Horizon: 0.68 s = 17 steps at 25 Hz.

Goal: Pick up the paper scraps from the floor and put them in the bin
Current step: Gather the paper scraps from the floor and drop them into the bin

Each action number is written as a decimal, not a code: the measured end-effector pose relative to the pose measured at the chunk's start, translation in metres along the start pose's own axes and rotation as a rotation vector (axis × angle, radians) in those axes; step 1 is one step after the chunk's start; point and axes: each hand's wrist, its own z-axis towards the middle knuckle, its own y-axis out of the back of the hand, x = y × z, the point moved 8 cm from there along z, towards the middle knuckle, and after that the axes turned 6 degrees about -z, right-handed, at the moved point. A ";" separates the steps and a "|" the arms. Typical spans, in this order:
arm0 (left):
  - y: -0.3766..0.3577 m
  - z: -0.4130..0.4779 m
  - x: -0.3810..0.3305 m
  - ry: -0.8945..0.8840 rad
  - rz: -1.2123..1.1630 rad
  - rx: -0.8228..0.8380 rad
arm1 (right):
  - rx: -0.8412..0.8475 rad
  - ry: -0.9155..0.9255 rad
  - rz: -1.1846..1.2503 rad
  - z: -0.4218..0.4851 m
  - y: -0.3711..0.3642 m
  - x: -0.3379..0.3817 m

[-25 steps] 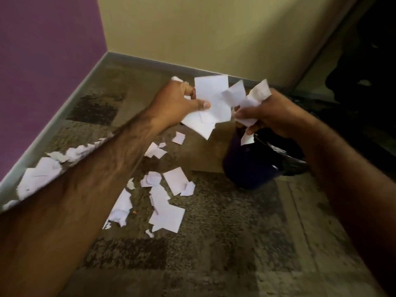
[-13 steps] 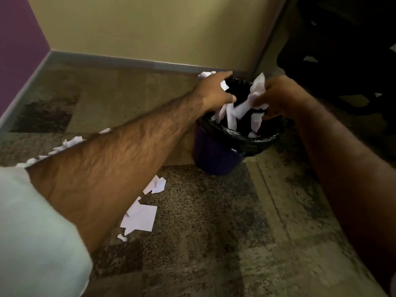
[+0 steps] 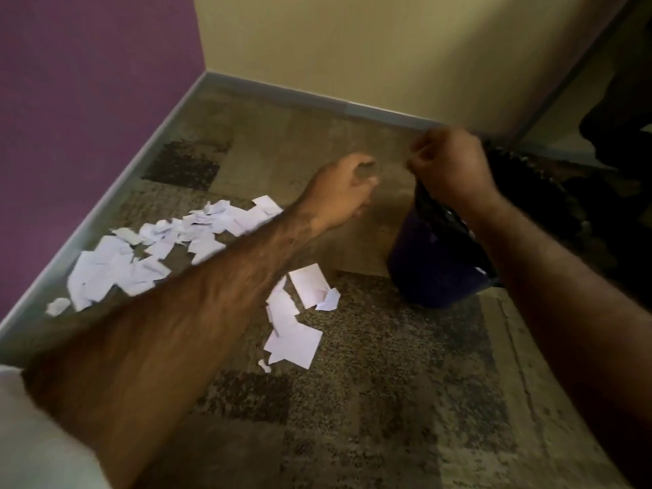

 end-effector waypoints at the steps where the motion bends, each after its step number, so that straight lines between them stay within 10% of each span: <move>1: 0.027 -0.017 0.033 0.048 0.131 -0.083 | 0.136 0.064 0.027 -0.008 -0.030 0.018; 7: 0.196 -0.229 0.245 1.016 0.601 -0.521 | 1.021 -0.096 0.052 -0.106 -0.216 0.010; 13: 0.199 -0.330 0.291 1.236 0.509 -0.573 | 1.029 0.009 -0.216 -0.119 -0.280 -0.005; 17: 0.179 -0.290 0.288 0.935 0.508 -0.540 | 0.997 0.159 -0.232 -0.126 -0.314 0.051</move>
